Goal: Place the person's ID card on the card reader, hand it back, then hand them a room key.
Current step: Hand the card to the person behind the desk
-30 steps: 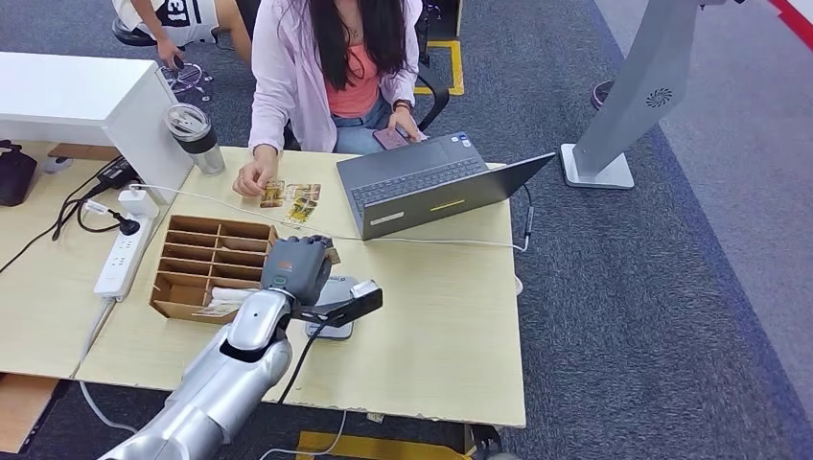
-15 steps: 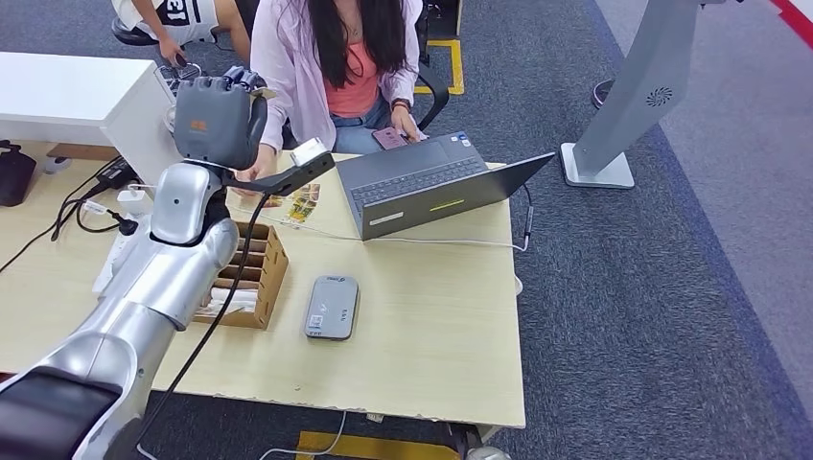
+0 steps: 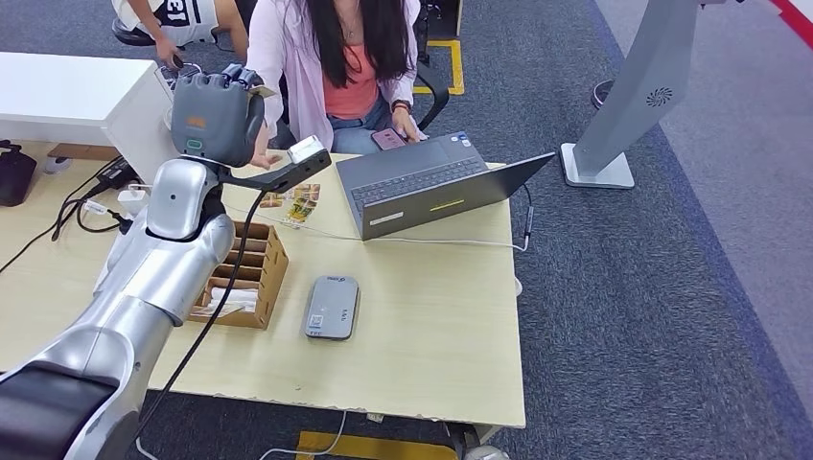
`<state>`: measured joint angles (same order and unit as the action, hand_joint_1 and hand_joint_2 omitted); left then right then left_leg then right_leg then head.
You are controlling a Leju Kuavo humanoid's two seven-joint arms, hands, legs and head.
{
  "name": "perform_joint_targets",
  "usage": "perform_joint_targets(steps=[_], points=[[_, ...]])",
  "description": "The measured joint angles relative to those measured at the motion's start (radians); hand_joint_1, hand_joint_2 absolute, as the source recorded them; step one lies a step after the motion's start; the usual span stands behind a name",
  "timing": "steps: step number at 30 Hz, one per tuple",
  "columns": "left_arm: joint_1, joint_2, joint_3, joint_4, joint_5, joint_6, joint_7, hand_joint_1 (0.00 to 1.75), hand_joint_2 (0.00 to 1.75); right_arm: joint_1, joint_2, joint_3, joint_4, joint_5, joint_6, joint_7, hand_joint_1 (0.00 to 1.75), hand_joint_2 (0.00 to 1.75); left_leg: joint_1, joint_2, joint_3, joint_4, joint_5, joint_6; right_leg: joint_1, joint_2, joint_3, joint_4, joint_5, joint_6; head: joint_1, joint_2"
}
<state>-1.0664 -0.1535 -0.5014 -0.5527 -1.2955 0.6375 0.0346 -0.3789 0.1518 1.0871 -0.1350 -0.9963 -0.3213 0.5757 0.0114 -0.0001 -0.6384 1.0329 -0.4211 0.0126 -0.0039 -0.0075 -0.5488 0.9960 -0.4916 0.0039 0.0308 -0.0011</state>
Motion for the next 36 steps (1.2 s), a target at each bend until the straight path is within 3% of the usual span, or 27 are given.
perform_joint_targets(steps=[16,20,28,36], points=[[-0.006,-0.001,0.034,0.062,-0.029,-0.005,0.015,1.75,1.75,-0.004,0.000,0.002,0.000,-0.011,0.015,0.012,0.00,1.75,0.000,0.000,0.000,0.000,0.000,0.000,0.000,0.000,0.000,0.000,0.000,0.000,0.000,0.000],[-0.005,-0.001,0.043,0.069,-0.032,0.001,0.006,0.00,1.75,-0.004,0.000,0.004,0.000,-0.010,0.021,0.015,0.00,1.75,0.000,0.000,-0.001,0.000,0.000,0.000,0.000,0.000,-0.001,0.000,0.000,0.000,0.000,0.000],[0.014,-0.015,0.064,0.061,-0.025,0.051,-0.091,0.00,1.75,-0.004,0.000,0.010,0.000,-0.024,0.029,0.016,0.00,1.75,0.000,0.000,-0.001,0.000,0.000,0.000,0.000,0.000,-0.001,0.000,0.000,0.000,0.000,0.000],[0.142,-0.037,0.065,-0.110,0.028,0.037,-0.182,0.00,1.75,-0.003,-0.008,0.018,0.001,-0.025,0.056,0.007,0.00,1.75,0.000,0.000,-0.001,0.000,0.000,0.000,0.000,0.000,-0.001,0.000,0.000,0.000,0.000,0.000]])
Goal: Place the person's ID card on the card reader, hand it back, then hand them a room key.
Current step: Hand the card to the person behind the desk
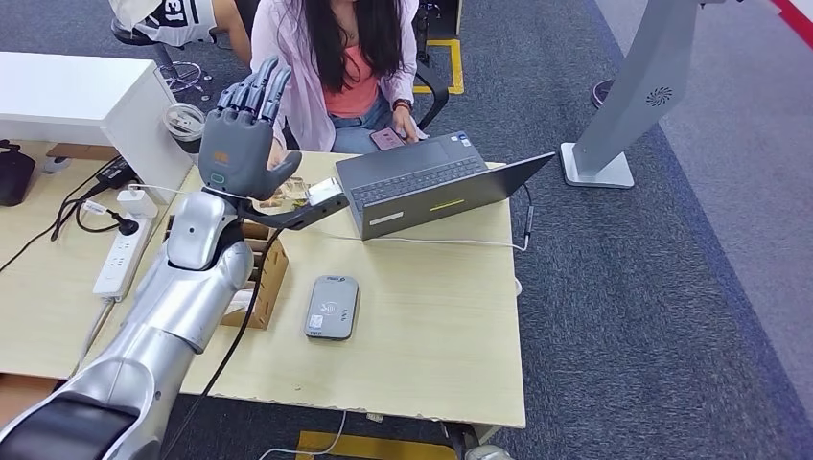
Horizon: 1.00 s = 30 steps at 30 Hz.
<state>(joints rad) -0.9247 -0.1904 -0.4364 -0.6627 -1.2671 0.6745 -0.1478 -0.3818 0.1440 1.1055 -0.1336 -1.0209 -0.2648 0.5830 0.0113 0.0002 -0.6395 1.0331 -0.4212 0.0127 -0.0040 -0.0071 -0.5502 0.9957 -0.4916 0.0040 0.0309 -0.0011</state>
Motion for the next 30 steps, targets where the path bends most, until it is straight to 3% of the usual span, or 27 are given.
perform_joint_targets(steps=[8,15,30], points=[[0.116,-0.004,-0.028,-0.176,0.064,-0.061,-0.047,0.00,1.75,0.005,-0.013,0.004,0.000,-0.035,-0.002,-0.009,0.00,1.75,0.000,0.000,0.000,0.000,0.000,0.000,0.000,0.000,0.000,0.000,0.000,0.000,0.000,0.000],[0.281,0.047,-0.128,-0.416,0.121,-0.123,-0.045,0.00,1.75,0.026,-0.034,-0.002,0.002,-0.070,-0.006,-0.033,0.00,1.75,0.000,0.000,-0.001,0.000,-0.001,0.000,0.000,0.000,-0.001,0.000,-0.001,0.000,0.000,0.000],[0.322,0.094,-0.180,-0.536,0.132,-0.137,-0.039,0.00,1.75,0.030,-0.043,-0.005,0.002,-0.079,-0.007,-0.038,0.00,1.75,0.000,0.000,0.000,0.000,0.000,0.000,0.000,0.000,-0.001,0.000,0.000,0.000,0.000,0.000]])
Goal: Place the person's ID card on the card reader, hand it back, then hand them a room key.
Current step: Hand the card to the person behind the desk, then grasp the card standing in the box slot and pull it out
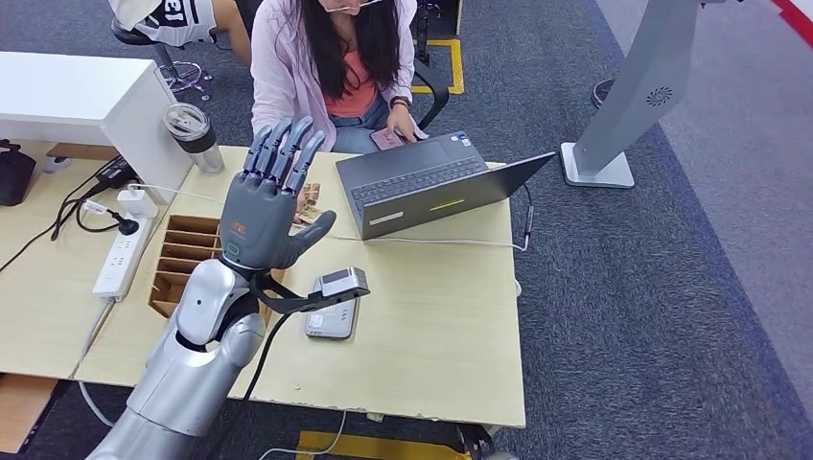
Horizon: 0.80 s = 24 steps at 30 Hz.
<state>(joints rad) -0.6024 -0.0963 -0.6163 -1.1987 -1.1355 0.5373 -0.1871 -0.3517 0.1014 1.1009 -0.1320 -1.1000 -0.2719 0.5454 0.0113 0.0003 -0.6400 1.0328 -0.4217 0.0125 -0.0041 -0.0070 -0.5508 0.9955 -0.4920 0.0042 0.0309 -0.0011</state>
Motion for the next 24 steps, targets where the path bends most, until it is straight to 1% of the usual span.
perform_joint_targets(steps=[3,8,13,15,17,20,24], points=[[0.035,0.026,-0.023,-0.046,0.019,0.001,-0.020,0.00,1.75,0.006,-0.004,-0.013,0.000,-0.017,-0.002,-0.014,0.00,1.75,0.000,0.000,0.000,0.000,0.000,0.000,0.000,0.001,0.000,0.000,0.000,0.000,0.000,0.000],[0.124,0.093,-0.075,-0.144,0.044,0.002,-0.031,0.00,1.75,0.020,-0.019,-0.029,0.002,-0.038,-0.004,-0.037,0.00,1.75,0.000,0.000,0.000,-0.001,-0.001,-0.001,0.000,0.001,0.000,0.000,-0.001,0.000,0.000,0.000],[0.191,0.156,-0.104,-0.159,0.072,-0.045,-0.031,0.00,1.75,0.028,-0.031,-0.047,0.003,-0.065,-0.014,-0.058,0.00,1.75,0.000,0.001,0.000,-0.001,-0.001,-0.001,0.000,0.001,0.000,0.000,-0.001,0.000,0.000,0.000],[0.251,0.192,-0.107,-0.159,0.087,-0.042,-0.032,0.00,1.75,0.034,-0.038,-0.057,0.003,-0.080,-0.017,-0.068,0.00,1.75,0.000,0.002,0.001,-0.002,-0.002,-0.001,0.000,0.002,0.000,0.000,-0.001,0.000,0.000,0.000],[0.325,0.228,-0.106,-0.155,0.092,-0.011,-0.036,0.00,1.75,0.042,-0.045,-0.064,0.003,-0.091,-0.017,-0.077,0.00,1.75,0.000,0.003,0.001,-0.002,-0.003,-0.001,0.000,0.004,-0.001,0.000,-0.001,-0.001,0.000,0.000],[0.411,0.276,-0.095,-0.146,0.096,0.043,-0.052,0.00,1.75,0.052,-0.056,-0.068,0.005,-0.099,-0.016,-0.083,0.00,1.75,0.000,0.002,0.000,-0.002,-0.003,-0.001,0.000,0.003,-0.001,0.000,-0.003,-0.001,0.001,0.000],[0.525,0.314,-0.052,-0.146,0.094,0.067,-0.065,0.00,1.75,0.061,-0.066,-0.071,0.006,-0.103,-0.015,-0.087,0.00,1.75,0.000,0.004,0.001,-0.001,-0.005,-0.002,0.000,0.004,-0.001,0.000,-0.004,-0.002,0.000,0.000]])
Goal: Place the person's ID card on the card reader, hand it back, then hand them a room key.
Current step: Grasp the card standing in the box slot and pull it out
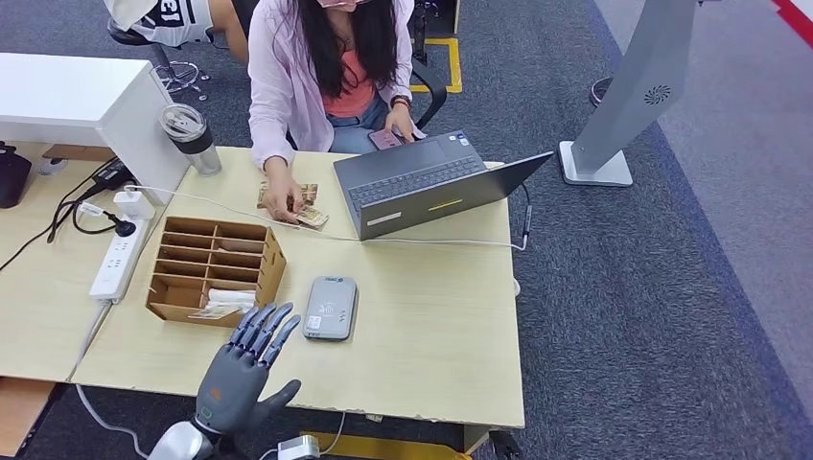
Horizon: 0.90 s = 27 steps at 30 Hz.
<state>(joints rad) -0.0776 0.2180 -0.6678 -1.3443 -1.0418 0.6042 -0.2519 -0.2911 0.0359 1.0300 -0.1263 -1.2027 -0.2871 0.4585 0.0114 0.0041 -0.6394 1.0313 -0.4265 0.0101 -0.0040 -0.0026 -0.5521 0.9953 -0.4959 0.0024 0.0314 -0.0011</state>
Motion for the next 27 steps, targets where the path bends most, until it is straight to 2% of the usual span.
perform_joint_targets(steps=[5,12,19,27], points=[[0.066,0.016,0.055,-0.010,-0.015,-0.001,0.011,0.00,1.75,0.003,-0.006,0.000,0.001,0.001,-0.002,0.000,0.00,1.75,0.000,-0.001,0.000,0.000,0.000,0.000,0.000,-0.002,0.001,0.000,0.000,0.000,0.000,0.000],[0.091,0.022,0.077,-0.015,-0.020,-0.001,0.020,0.00,1.75,0.003,-0.008,0.000,0.002,0.002,-0.002,-0.001,0.00,1.75,0.000,-0.001,0.000,0.000,0.000,0.000,0.000,-0.002,0.001,0.000,0.000,0.000,0.000,0.000],[0.085,0.015,0.135,0.000,-0.050,0.020,0.052,0.00,1.75,0.001,-0.008,0.001,0.001,0.013,-0.002,0.008,0.00,1.75,0.000,-0.001,0.000,0.000,0.000,0.000,0.000,-0.002,0.001,0.000,0.000,0.000,0.000,0.000],[0.034,-0.024,0.218,0.076,-0.081,0.070,0.051,0.00,1.75,-0.007,-0.007,0.008,0.001,0.027,-0.003,0.019,0.00,1.75,0.000,-0.002,0.000,0.000,0.000,0.000,0.000,-0.003,0.001,0.000,0.000,0.000,0.000,0.000]])
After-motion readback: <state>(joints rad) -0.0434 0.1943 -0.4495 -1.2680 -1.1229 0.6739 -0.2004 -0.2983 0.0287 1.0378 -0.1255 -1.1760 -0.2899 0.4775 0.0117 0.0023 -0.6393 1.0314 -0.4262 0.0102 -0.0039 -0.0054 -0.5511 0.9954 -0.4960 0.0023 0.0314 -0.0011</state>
